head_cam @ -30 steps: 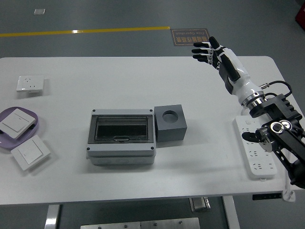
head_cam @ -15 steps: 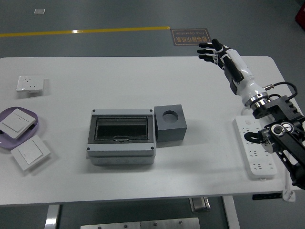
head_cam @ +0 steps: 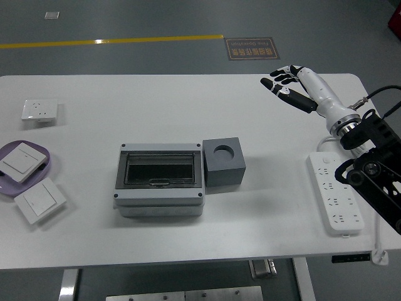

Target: Pick up the cylinder from the cube,place it in the box,flap close box

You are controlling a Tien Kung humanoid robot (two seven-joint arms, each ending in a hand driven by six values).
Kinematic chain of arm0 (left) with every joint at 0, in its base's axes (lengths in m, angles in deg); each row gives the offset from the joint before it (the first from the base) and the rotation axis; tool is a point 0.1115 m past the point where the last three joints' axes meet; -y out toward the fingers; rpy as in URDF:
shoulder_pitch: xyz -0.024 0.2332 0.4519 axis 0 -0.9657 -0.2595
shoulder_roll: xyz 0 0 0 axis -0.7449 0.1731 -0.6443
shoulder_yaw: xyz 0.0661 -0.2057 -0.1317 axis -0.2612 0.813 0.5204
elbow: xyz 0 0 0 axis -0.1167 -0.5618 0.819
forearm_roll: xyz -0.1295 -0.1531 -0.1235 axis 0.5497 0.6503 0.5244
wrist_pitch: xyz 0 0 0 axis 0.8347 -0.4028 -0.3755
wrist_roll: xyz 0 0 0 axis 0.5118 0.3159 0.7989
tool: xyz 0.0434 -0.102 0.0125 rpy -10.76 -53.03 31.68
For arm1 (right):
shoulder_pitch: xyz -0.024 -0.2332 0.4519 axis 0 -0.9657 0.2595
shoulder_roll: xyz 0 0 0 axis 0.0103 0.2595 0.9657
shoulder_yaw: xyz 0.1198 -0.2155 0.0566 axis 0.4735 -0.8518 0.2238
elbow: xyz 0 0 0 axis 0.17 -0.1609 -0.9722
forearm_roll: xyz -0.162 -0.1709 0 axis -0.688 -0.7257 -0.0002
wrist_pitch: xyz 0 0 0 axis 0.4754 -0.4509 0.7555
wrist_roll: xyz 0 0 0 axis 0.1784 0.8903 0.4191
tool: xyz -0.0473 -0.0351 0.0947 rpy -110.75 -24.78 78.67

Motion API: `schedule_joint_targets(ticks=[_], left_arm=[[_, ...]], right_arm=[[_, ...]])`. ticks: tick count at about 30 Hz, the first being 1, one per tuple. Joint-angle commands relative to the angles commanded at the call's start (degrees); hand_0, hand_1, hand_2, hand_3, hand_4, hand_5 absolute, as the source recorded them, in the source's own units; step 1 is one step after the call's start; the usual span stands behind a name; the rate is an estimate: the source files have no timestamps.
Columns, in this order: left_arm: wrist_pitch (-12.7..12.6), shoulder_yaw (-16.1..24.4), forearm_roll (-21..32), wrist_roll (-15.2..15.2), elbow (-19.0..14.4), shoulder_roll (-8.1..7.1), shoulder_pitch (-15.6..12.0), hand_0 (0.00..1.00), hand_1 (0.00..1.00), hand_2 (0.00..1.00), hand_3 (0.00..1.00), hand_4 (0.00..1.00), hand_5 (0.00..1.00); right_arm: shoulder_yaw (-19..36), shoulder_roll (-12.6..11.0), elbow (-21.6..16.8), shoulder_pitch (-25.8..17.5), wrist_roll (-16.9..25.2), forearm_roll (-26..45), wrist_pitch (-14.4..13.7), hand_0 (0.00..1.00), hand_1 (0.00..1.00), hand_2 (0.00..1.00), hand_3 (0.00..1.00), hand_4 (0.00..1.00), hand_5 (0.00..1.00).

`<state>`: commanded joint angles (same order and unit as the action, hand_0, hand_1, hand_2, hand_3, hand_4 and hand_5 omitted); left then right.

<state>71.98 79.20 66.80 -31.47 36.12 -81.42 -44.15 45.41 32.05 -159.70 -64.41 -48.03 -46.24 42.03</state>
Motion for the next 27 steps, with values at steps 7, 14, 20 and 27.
schedule_joint_targets(ticks=[7, 14, 20, 27], left_arm=[[-0.02, 0.02, 0.02, -0.01, 0.01, 0.02, 0.08, 0.702, 0.71, 0.714, 0.755, 0.718, 0.208], [-0.07, 0.08, 0.14, 0.01, -0.02, 0.28, 0.01, 0.702, 0.709, 0.715, 0.756, 0.718, 0.209], [-0.08, 0.09, 0.17, 0.01, -0.03, 0.2, 0.07, 0.702, 0.709, 0.714, 0.755, 0.718, 0.209], [-0.09, -0.19, 0.32, -0.01, -0.04, -0.01, 0.05, 0.702, 0.709, 0.714, 0.754, 0.718, 0.209]], right_arm=[[-2.79, -1.96, 0.73, 1.82, -3.28, -12.57, 4.72, 0.844, 0.737, 0.73, 0.709, 0.998, 0.998], [-1.22, -1.66, 0.13, 1.03, -3.27, -19.97, 6.19, 0.853, 0.746, 0.741, 0.73, 0.998, 0.998], [0.01, -1.39, -0.35, 0.12, -2.77, -20.43, 7.64, 0.868, 0.769, 0.758, 0.791, 0.998, 0.844], [1.04, -1.04, -0.2, -0.95, -2.82, -20.58, 7.52, 0.887, 0.778, 0.784, 0.875, 0.945, 0.315]])
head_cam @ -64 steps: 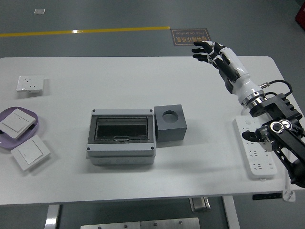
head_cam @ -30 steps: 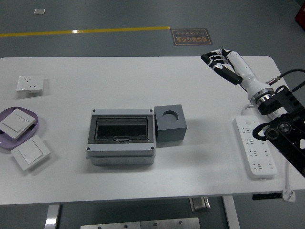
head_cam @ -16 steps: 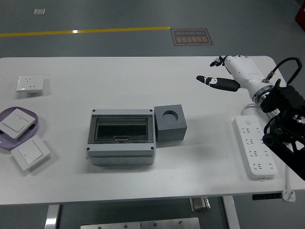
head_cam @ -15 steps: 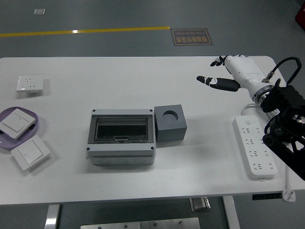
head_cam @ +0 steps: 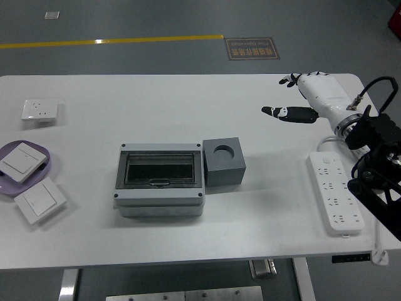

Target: Pick up the cylinder from the cube,place it in the box,flap close box

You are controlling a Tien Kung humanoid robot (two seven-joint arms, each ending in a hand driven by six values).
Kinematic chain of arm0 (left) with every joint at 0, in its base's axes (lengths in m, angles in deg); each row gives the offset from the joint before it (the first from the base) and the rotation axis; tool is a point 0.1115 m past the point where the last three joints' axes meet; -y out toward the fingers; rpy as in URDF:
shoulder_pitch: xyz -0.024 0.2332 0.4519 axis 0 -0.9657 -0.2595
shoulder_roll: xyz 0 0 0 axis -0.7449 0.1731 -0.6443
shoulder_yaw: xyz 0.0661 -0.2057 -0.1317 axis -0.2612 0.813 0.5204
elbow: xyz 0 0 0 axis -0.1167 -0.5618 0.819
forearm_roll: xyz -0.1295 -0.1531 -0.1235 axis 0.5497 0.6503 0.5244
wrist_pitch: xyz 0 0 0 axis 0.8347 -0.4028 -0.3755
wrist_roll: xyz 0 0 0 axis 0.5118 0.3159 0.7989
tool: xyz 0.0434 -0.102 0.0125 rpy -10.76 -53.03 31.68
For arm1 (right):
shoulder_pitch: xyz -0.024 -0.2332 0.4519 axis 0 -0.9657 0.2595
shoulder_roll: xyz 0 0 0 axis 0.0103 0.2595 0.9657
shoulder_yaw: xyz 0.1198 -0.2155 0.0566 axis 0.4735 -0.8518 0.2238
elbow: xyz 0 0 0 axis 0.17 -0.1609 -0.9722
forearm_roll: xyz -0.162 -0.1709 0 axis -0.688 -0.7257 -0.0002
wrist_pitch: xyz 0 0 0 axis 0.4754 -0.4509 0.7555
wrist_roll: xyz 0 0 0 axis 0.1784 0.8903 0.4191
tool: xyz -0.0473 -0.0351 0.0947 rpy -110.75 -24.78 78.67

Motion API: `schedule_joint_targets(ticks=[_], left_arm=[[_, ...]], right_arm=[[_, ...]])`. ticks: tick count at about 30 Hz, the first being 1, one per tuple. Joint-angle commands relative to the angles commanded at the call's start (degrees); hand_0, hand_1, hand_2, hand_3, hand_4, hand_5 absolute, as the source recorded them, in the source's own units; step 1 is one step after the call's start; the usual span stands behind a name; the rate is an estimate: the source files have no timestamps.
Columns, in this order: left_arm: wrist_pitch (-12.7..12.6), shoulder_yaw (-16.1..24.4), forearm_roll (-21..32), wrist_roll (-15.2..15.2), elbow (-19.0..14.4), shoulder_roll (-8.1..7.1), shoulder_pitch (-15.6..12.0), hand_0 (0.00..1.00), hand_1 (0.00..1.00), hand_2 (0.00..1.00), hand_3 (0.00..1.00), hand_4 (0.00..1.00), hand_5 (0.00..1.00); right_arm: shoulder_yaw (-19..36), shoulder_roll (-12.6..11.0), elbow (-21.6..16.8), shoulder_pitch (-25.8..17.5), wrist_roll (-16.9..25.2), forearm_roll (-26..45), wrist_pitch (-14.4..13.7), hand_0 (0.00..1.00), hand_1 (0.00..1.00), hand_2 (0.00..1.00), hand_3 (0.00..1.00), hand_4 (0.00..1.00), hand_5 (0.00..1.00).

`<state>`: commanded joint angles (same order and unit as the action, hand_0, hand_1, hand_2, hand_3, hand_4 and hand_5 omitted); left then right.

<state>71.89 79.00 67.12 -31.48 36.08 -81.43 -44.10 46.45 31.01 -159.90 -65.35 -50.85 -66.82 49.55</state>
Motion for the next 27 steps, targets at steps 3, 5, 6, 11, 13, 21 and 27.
schedule_joint_targets(ticks=[3, 5, 6, 11, 13, 21, 27], left_arm=[[0.0, -0.04, -0.02, -0.03, 0.01, -0.09, -0.03, 0.702, 0.709, 0.714, 0.754, 0.718, 0.209], [0.0, -0.1, 0.0, -0.04, 0.01, -0.12, -0.05, 0.702, 0.709, 0.714, 0.754, 0.718, 0.209], [0.0, -0.13, 0.02, -0.06, 0.02, -0.12, -0.06, 0.702, 0.709, 0.714, 0.754, 0.718, 0.209], [-0.01, -0.25, 0.1, -0.06, 0.04, 0.01, -0.12, 0.702, 0.71, 0.715, 0.754, 0.718, 0.209], [-0.02, -0.26, 0.11, -0.06, 0.05, 0.06, -0.14, 0.702, 0.71, 0.715, 0.754, 0.718, 0.209], [-0.02, -0.2, 0.07, -0.04, 0.07, 0.09, -0.16, 0.702, 0.71, 0.714, 0.755, 0.716, 0.208], [0.0, -0.41, 0.21, -0.01, 0.07, 0.17, -0.32, 0.702, 0.71, 0.714, 0.755, 0.717, 0.208]], right_arm=[[0.32, -0.02, 0.08, -0.38, -0.07, -0.42, -0.14, 0.896, 0.79, 0.796, 0.896, 0.791, 0.097], [0.56, 0.01, 0.12, -0.61, -0.1, -0.63, -0.21, 0.896, 0.79, 0.796, 0.896, 0.791, 0.097], [0.79, 0.06, 0.15, -0.78, -0.08, -0.75, -0.27, 0.896, 0.79, 0.796, 0.896, 0.791, 0.097], [1.92, 0.39, 0.18, -1.56, 0.28, -0.77, -0.76, 0.894, 0.793, 0.8, 0.895, 0.756, 0.051], [2.42, 0.54, 0.21, -1.88, 0.45, -0.6, -1.0, 0.894, 0.793, 0.8, 0.895, 0.756, 0.051], [3.63, 1.0, 0.43, -2.62, 0.93, -0.03, -1.71, 0.894, 0.799, 0.805, 0.884, 0.766, 0.053], [4.11, 1.37, 0.52, -2.83, 1.23, 0.26, -1.97, 0.894, 0.8, 0.811, 0.887, 0.779, 0.047]])
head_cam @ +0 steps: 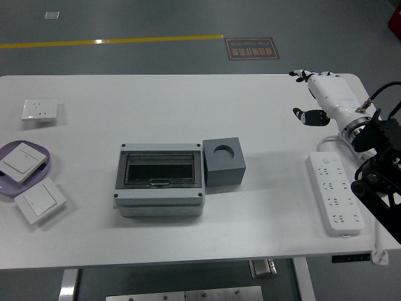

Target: Pick up the cylinder from the cube,place it in the box,flap close box

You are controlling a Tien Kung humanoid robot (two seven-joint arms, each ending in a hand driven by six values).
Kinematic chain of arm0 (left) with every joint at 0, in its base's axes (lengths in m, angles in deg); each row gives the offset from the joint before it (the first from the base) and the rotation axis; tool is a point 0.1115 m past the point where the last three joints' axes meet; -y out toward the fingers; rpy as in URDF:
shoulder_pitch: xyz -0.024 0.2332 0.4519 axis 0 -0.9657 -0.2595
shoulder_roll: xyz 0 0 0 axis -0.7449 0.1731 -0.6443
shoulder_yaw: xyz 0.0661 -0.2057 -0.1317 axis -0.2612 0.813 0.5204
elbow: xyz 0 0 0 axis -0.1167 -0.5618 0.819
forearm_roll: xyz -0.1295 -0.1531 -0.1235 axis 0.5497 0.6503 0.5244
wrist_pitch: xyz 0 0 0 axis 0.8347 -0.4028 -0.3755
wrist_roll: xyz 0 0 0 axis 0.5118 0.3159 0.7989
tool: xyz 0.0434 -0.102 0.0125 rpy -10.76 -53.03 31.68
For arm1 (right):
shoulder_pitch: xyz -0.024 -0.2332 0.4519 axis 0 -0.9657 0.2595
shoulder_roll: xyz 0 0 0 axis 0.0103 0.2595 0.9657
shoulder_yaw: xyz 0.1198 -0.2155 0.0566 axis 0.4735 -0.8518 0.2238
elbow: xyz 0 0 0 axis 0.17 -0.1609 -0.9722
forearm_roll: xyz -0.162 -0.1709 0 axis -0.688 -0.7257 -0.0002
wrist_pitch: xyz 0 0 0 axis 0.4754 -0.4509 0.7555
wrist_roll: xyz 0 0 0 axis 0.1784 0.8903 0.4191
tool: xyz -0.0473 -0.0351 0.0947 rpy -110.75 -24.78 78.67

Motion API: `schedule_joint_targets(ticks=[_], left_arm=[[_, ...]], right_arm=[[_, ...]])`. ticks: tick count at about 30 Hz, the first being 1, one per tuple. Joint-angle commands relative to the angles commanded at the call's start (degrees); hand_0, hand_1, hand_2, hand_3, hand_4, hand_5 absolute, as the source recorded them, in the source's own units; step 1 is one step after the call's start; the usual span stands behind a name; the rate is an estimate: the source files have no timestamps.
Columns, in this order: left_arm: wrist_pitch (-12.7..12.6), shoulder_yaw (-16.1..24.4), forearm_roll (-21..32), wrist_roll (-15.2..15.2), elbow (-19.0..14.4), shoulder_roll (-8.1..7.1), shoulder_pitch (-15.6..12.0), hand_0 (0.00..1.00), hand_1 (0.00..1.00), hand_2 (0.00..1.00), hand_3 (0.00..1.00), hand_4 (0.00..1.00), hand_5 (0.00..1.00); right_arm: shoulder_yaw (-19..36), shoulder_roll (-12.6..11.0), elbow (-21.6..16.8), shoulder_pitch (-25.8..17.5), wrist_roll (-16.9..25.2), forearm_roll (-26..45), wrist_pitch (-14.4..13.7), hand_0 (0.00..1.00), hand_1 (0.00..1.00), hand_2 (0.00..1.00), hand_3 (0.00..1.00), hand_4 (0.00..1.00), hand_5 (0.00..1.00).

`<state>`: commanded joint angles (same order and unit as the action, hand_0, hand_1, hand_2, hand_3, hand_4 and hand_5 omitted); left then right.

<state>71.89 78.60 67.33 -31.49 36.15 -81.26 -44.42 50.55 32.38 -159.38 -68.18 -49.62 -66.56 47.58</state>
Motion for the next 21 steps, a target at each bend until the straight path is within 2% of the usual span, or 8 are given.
schedule_joint_targets(ticks=[21], left_arm=[[-0.07, -2.69, 2.22, -0.23, 0.1, -0.43, -0.67, 0.703, 0.71, 0.714, 0.754, 0.716, 0.207]], right_arm=[[5.54, -0.18, -1.18, -2.67, 0.17, 0.07, -0.81, 0.894, 0.804, 0.814, 0.878, 0.801, 0.072]])
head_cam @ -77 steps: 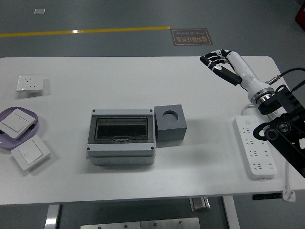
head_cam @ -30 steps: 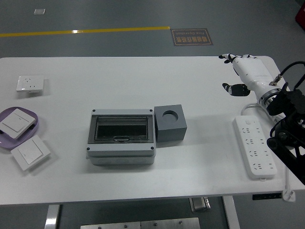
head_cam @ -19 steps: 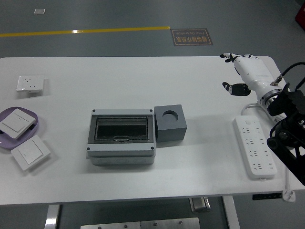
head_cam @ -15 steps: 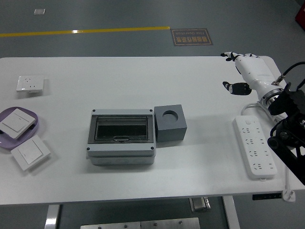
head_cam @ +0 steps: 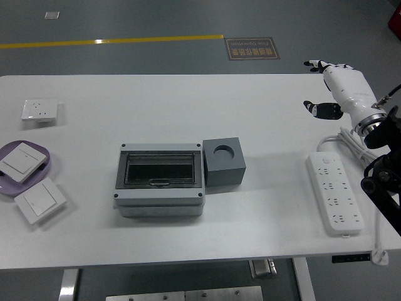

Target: Pick up the cylinder from the cube,place it in the box,flap close box

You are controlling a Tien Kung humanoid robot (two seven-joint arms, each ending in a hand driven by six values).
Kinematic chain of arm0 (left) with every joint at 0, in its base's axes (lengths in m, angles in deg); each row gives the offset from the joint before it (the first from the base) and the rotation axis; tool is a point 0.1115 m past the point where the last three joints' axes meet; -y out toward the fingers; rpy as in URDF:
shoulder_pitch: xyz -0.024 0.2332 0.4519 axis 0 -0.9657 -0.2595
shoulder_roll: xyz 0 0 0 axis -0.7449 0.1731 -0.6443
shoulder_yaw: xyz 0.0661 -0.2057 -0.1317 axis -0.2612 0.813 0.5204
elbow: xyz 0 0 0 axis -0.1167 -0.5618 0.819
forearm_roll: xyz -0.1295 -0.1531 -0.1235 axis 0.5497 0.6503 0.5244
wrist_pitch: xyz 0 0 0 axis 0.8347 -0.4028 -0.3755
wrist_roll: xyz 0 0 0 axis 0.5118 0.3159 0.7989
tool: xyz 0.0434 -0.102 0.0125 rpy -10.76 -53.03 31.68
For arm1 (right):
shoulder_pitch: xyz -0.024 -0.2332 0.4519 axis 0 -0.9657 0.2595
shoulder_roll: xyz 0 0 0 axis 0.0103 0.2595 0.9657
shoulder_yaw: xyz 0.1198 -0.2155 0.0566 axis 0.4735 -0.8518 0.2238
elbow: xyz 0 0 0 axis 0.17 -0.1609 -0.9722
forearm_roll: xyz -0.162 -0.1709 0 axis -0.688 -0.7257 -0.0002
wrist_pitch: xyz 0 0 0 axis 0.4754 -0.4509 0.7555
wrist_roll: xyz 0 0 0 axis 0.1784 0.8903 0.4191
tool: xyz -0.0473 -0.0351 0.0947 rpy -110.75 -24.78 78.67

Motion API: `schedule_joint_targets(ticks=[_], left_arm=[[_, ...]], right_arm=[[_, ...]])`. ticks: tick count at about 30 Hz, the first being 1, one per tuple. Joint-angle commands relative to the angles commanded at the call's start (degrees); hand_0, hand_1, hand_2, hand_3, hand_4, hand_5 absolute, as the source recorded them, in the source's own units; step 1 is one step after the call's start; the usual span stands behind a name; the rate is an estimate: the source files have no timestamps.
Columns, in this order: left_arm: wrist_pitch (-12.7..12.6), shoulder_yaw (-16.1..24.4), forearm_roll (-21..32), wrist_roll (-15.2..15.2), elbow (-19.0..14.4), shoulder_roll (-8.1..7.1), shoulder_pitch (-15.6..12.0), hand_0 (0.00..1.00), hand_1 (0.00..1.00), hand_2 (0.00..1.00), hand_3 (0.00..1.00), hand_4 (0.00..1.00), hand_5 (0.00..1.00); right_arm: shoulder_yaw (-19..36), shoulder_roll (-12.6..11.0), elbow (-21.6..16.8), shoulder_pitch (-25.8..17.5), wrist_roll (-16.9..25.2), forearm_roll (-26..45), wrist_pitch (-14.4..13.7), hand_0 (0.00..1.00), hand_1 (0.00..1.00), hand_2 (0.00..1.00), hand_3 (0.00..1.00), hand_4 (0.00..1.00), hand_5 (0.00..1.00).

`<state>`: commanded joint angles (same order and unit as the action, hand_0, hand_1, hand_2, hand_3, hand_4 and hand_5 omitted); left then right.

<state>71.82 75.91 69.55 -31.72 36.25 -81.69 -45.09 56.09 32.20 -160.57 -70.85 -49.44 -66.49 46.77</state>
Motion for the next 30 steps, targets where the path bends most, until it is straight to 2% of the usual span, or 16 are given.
schedule_joint_targets(ticks=[10, 16, 20, 21, 26, 27, 30], left_arm=[[0.24, 0.69, -0.42, 0.05, 0.09, -0.13, 0.37, 0.702, 0.71, 0.714, 0.755, 0.717, 0.207], [0.2, 0.46, -0.13, 0.03, 0.14, -0.23, 0.38, 0.702, 0.71, 0.715, 0.755, 0.717, 0.209], [0.21, 0.53, -0.18, 0.03, 0.13, -0.14, 0.44, 0.702, 0.71, 0.715, 0.755, 0.717, 0.209], [0.21, 0.53, -0.17, 0.04, 0.12, -0.12, 0.44, 0.703, 0.709, 0.714, 0.755, 0.717, 0.207], [0.19, 0.28, 0.06, 0.03, 0.12, -0.11, 0.33, 0.703, 0.709, 0.714, 0.755, 0.717, 0.207], [0.18, 0.25, 0.09, 0.02, 0.13, -0.12, 0.32, 0.703, 0.71, 0.715, 0.756, 0.718, 0.208], [0.19, 0.31, 0.02, 0.01, 0.13, -0.14, 0.34, 0.703, 0.71, 0.715, 0.756, 0.718, 0.208]], right_arm=[[0.64, -0.1, 0.23, -0.7, 0.08, 0.05, 0.25, 0.892, 0.803, 0.814, 0.872, 0.816, 0.098], [0.72, -0.76, 1.25, -0.22, 1.64, 5.32, -0.42, 0.893, 0.804, 0.814, 0.87, 0.825, 0.112], [0.59, -1.19, 1.59, 0.17, 1.06, 5.71, -0.68, 0.893, 0.804, 0.814, 0.87, 0.825, 0.112], [0.53, -1.27, 1.6, 0.24, 1.0, 5.56, -0.97, 0.917, 0.809, 0.819, 0.843, 0.998, 0.998], [0.27, -1.48, 1.53, 0.55, 0.78, 4.74, -3.26, 0.917, 0.809, 0.819, 0.843, 0.998, 0.998], [0.24, -1.48, 1.55, 0.6, 0.74, 4.69, -3.59, 0.998, 0.876, 0.856, 0.843, 0.998, 0.998], [0.19, -1.5, 1.63, 0.67, 0.82, 4.95, -4.52, 0.998, 0.876, 0.856, 0.843, 0.998, 0.998]])
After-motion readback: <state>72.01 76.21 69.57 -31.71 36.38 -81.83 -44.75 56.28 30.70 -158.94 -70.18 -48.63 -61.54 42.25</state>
